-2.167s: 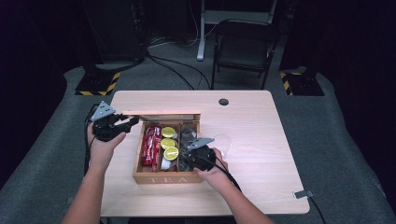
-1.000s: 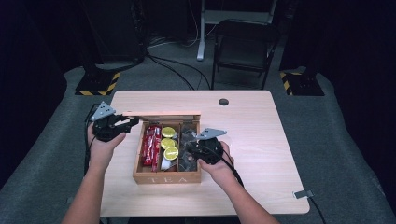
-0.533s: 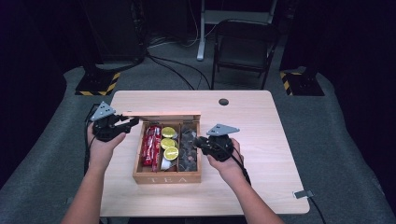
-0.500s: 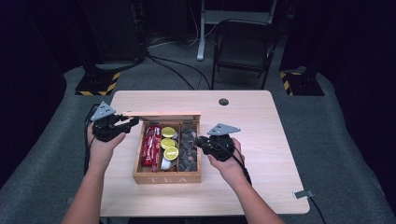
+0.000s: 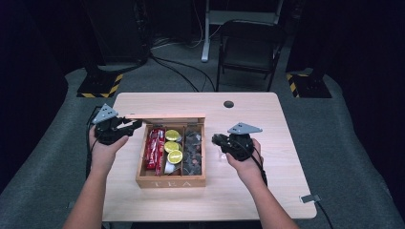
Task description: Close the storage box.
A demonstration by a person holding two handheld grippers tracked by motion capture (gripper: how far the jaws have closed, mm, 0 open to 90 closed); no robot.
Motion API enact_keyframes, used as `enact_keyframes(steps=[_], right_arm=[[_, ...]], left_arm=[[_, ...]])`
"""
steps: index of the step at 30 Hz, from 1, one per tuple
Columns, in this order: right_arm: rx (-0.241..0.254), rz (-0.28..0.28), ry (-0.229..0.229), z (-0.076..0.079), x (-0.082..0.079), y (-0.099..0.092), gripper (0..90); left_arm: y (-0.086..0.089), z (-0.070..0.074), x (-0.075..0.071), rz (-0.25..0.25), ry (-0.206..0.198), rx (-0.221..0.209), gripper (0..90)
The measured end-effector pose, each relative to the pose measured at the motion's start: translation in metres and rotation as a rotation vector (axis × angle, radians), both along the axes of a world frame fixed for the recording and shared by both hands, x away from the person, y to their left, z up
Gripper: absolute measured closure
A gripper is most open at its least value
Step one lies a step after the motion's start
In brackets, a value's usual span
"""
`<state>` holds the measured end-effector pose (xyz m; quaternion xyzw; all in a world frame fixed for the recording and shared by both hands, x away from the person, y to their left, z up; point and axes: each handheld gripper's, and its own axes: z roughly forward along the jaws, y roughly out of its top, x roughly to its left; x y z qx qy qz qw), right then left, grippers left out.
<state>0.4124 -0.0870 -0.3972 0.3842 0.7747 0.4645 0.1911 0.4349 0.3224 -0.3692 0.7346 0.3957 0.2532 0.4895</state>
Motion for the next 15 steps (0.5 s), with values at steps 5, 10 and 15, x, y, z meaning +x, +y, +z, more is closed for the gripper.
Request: enact_keyframes(steps=[5, 10, 15], right_arm=[[0.005, -0.019, -0.003, -0.001, 0.001, -0.008, 76.0], [0.001, -0.035, 0.004, -0.003, 0.002, -0.012, 76.0], [-0.009, -0.049, 0.01, -0.008, 0.004, -0.017, 76.0]], left_arm=[[0.0, 0.0, 0.0, 0.004, -0.001, 0.003, 57.0], [0.0, 0.0, 0.0, 0.004, -0.002, 0.003, 57.1], [0.0, 0.0, 0.0, 0.003, -0.002, 0.005, 57.1]])
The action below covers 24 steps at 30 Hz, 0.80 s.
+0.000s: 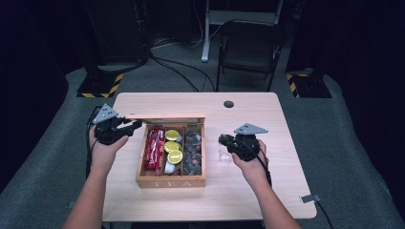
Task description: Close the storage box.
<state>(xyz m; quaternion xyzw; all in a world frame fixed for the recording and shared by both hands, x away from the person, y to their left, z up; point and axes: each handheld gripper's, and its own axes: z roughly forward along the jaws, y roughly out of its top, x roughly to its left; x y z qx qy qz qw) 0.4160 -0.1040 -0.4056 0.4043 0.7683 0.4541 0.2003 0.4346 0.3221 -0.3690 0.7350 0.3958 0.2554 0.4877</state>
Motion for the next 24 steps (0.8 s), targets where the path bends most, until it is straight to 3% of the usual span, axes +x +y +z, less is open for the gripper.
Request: enact_keyframes(steps=[24], right_arm=[[-0.034, -0.051, 0.078, -0.028, 0.013, -0.009, 76.0]], left_arm=[[0.0, 0.0, 0.0, 0.0, 0.001, 0.0, 57.0]])
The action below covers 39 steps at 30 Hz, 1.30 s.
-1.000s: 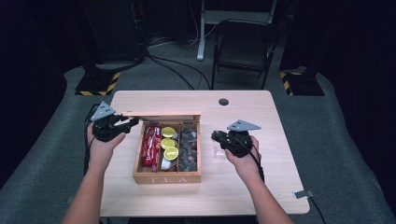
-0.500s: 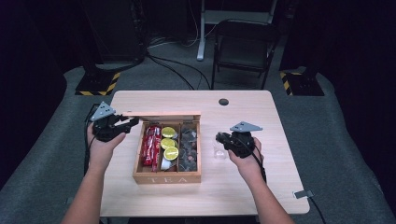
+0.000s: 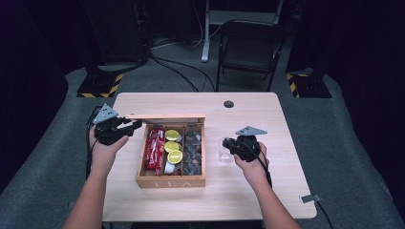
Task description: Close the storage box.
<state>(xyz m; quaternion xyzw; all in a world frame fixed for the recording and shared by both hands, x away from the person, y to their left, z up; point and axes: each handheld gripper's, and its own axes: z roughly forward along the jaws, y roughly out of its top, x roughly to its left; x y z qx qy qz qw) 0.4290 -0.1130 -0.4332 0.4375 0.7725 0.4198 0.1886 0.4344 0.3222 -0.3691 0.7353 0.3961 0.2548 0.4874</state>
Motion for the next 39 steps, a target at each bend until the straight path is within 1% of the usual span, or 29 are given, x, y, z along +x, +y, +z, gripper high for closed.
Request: enact_keyframes(steps=[1, 2, 4, 5, 6, 7, 10, 12, 13, 14, 17, 18, 19, 21, 23, 25, 26, 27, 29, 31, 36, 38, 39], right_arm=[[0.001, 0.005, -0.002, -0.001, 0.001, 0.0, 75.9], [-0.009, 0.005, -0.001, -0.002, 0.001, 0.0, 75.9], [-0.006, 0.007, 0.007, -0.004, 0.001, 0.001, 75.9], [-0.004, -0.003, 0.011, -0.004, 0.001, 0.003, 75.9], [-0.011, 0.007, 0.006, -0.005, 0.002, 0.002, 75.8], [-0.007, 0.003, 0.012, -0.005, 0.002, 0.003, 75.1], [-0.003, -0.005, 0.018, -0.006, 0.003, 0.003, 70.0], [-0.005, -0.004, 0.009, -0.006, 0.003, 0.004, 66.6], [-0.004, -0.004, 0.005, -0.005, 0.003, 0.004, 62.6], [-0.003, -0.008, -0.001, -0.005, 0.002, 0.005, 61.2], [-0.001, 0.006, 0.0, -0.003, 0.002, 0.005, 55.8], [-0.002, 0.001, 0.0, -0.002, 0.002, 0.007, 53.6], [-0.006, 0.011, 0.002, 0.0, 0.001, 0.007, 51.2], [0.001, 0.02, -0.002, 0.002, 0.001, 0.009, 49.9], [-0.003, 0.032, -0.012, 0.006, 0.001, 0.012, 48.0], [0.012, 0.03, -0.008, 0.009, 0.0, 0.015, 47.8], [0.017, 0.039, -0.009, 0.011, 0.0, 0.017, 47.4], [0.027, 0.041, 0.0, 0.013, -0.001, 0.019, 46.1], [0.041, 0.055, -0.006, 0.019, -0.003, 0.025, 43.4], [0.038, 0.068, -0.018, 0.023, -0.004, 0.029, 40.8], [0.06, 0.069, -0.05, 0.032, -0.004, 0.037, 32.5], [0.057, 0.068, -0.04, 0.035, -0.004, 0.041, 32.2], [0.051, 0.08, -0.038, 0.035, -0.002, 0.042, 30.9]], left_arm=[[0.0, 0.0, 0.0, 0.0, 0.0, 0.0, 57.1], [0.0, 0.0, 0.0, 0.001, -0.001, -0.001, 57.1], [0.0, 0.0, 0.0, 0.001, -0.001, 0.0, 57.1], [0.0, 0.0, 0.0, 0.001, -0.001, 0.0, 57.1], [0.0, 0.0, 0.0, 0.001, -0.001, 0.001, 57.1], [0.0, 0.0, 0.0, 0.001, -0.001, 0.001, 57.1], [0.0, 0.0, 0.0, 0.002, -0.002, 0.001, 57.1], [-0.001, 0.0, 0.0, 0.004, -0.004, 0.002, 57.0], [-0.001, 0.0, 0.0, 0.004, -0.003, 0.001, 57.0], [-0.001, 0.0, -0.001, 0.004, -0.003, 0.0, 57.0], [-0.001, 0.0, -0.001, 0.003, -0.002, 0.001, 57.0], [0.0, 0.0, -0.001, 0.002, 0.0, 0.0, 56.9], [0.0, 0.0, -0.001, 0.001, 0.002, 0.0, 56.8], [0.0, -0.001, -0.001, 0.001, 0.002, -0.004, 56.7], [0.0, -0.001, -0.001, 0.002, 0.004, -0.004, 56.7], [0.0, -0.001, -0.002, 0.002, 0.005, -0.002, 56.6], [-0.001, -0.001, -0.002, 0.004, 0.005, 0.0, 56.6], [0.0, -0.001, -0.002, 0.001, 0.005, 0.003, 56.7], [-0.001, -0.001, -0.003, 0.002, 0.005, 0.005, 56.5], [-0.001, -0.001, -0.004, 0.001, 0.008, 0.007, 56.5], [-0.001, -0.001, -0.004, 0.0, 0.008, 0.007, 56.3], [0.0, -0.001, -0.003, -0.001, 0.01, 0.001, 56.3], [0.0, -0.001, -0.003, -0.002, 0.011, 0.0, 56.2]])
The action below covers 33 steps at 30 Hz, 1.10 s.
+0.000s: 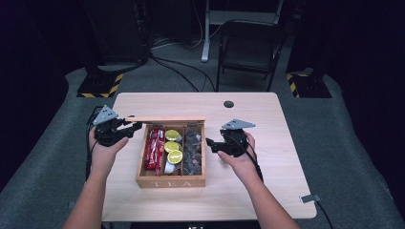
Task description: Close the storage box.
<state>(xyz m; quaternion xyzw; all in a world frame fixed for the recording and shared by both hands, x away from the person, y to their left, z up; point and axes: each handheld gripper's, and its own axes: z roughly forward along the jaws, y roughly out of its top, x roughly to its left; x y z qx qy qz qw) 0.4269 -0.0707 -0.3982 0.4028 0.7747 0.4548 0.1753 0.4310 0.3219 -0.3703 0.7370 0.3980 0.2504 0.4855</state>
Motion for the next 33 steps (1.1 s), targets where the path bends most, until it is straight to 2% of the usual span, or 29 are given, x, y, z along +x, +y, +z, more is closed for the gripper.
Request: enact_keyframes(steps=[4, 7, 10, 12, 15, 19, 23, 27, 33], right_arm=[[-0.013, 0.017, -0.004, 0.002, 0.004, 0.007, 25.7], [-0.027, 0.026, -0.014, 0.003, 0.007, 0.011, 25.9], [-0.029, 0.039, -0.016, 0.006, 0.009, 0.017, 30.0], [-0.025, 0.054, -0.034, 0.009, 0.01, 0.02, 35.2], [-0.018, 0.07, -0.049, 0.014, 0.011, 0.023, 38.3], [-0.016, 0.081, -0.085, 0.021, 0.014, 0.027, 38.3], [-0.014, 0.079, -0.091, 0.027, 0.015, 0.031, 36.9], [-0.007, 0.083, -0.106, 0.037, 0.015, 0.033, 36.3], [-0.03, 0.106, -0.129, 0.05, 0.018, 0.043, 34.4]], left_arm=[[0.0, 0.0, 0.0, -0.002, 0.003, -0.007, 56.1], [0.001, 0.0, 0.0, -0.001, 0.004, -0.008, 56.0], [0.001, 0.0, 0.0, -0.001, 0.004, -0.009, 56.0], [0.0, -0.001, 0.0, 0.0, 0.003, -0.009, 56.1], [0.001, -0.001, 0.0, -0.004, 0.006, -0.006, 55.9], [0.001, -0.001, 0.0, -0.005, 0.005, -0.012, 55.8], [0.001, -0.001, 0.0, -0.003, 0.006, -0.019, 55.7], [0.001, -0.001, -0.002, -0.006, 0.014, -0.012, 55.5], [0.0, -0.002, -0.006, -0.011, 0.015, 0.007, 54.7]])
